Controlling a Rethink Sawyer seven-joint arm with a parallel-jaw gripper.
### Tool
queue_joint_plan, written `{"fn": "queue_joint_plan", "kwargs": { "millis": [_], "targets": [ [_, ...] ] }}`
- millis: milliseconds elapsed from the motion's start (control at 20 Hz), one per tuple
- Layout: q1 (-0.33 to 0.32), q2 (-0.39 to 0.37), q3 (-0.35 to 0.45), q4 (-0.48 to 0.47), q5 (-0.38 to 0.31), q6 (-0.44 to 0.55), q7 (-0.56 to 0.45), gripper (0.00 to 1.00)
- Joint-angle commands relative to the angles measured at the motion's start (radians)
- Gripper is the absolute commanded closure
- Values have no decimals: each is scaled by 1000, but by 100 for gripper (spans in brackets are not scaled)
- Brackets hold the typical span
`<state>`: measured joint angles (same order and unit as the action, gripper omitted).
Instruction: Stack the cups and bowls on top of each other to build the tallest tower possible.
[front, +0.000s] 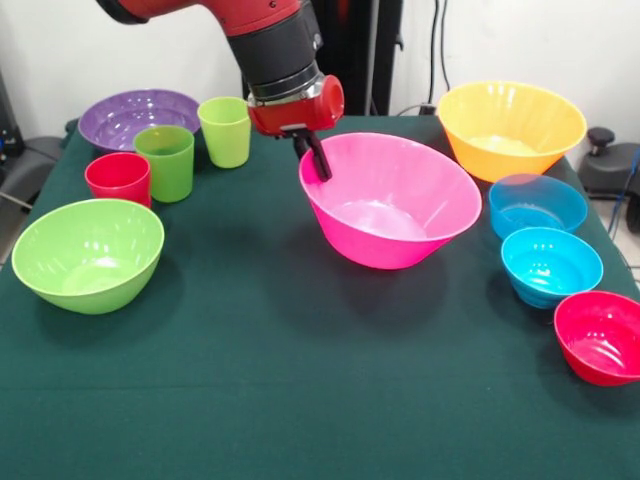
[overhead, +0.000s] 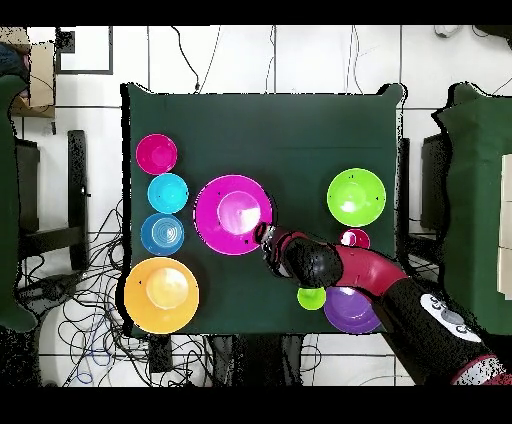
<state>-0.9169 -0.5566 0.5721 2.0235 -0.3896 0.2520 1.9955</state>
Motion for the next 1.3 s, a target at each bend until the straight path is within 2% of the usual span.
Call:
{"fn": "queue_joint_plan", "kwargs": {
  "millis": [50,500,1300],
  "targets": [
    [5,-9,53,-16,-86,65,-97,100],
    [0,-6,49,-29,-134,43,-97,100],
    [-29,-37,66,-95,-154,125,-161,100]
  ]
}}
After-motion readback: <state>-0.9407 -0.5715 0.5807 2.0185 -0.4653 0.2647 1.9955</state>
